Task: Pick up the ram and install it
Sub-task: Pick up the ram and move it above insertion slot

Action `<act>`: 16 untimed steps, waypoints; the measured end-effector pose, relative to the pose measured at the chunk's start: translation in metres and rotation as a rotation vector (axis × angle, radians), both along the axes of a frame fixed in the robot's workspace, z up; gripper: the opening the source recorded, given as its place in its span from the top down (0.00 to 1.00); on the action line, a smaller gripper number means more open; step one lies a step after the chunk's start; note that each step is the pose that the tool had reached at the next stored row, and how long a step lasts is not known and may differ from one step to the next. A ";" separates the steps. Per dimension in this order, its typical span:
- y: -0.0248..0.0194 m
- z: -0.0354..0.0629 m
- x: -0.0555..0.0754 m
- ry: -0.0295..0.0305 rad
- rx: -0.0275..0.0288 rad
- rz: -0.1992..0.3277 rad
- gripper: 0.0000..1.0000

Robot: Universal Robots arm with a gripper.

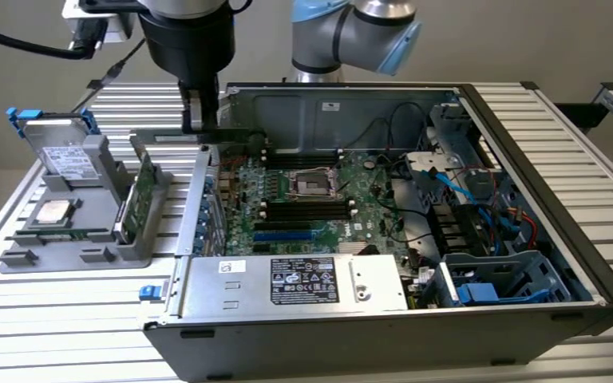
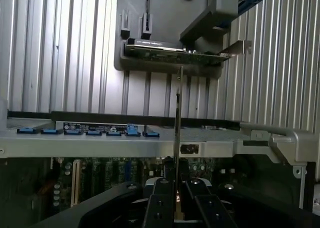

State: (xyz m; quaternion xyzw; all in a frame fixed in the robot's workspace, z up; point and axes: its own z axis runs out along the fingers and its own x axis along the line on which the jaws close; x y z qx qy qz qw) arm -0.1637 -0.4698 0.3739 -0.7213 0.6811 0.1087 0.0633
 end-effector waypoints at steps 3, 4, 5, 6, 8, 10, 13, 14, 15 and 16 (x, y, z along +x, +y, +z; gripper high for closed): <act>-0.0007 0.0000 0.014 -0.0002 0.0118 0.000 0.86; -0.0009 0.0000 0.019 -0.0003 0.0152 0.000 0.86; -0.0010 0.0000 0.023 -0.0002 0.0183 0.000 0.86; -0.0011 0.0000 0.028 -0.0002 0.0207 0.000 0.86; -0.0012 0.0000 0.037 -0.0001 0.0249 0.000 0.86; -0.0015 0.0000 0.046 -0.0002 0.0291 0.000 0.86; -0.0017 0.0000 0.059 0.0000 0.0310 0.000 0.86; -0.0016 0.0000 0.063 0.0002 0.0310 0.000 0.86; -0.0015 0.0000 0.067 0.0004 0.0310 0.000 0.86; -0.0013 0.0000 0.070 0.0006 0.0310 0.000 0.86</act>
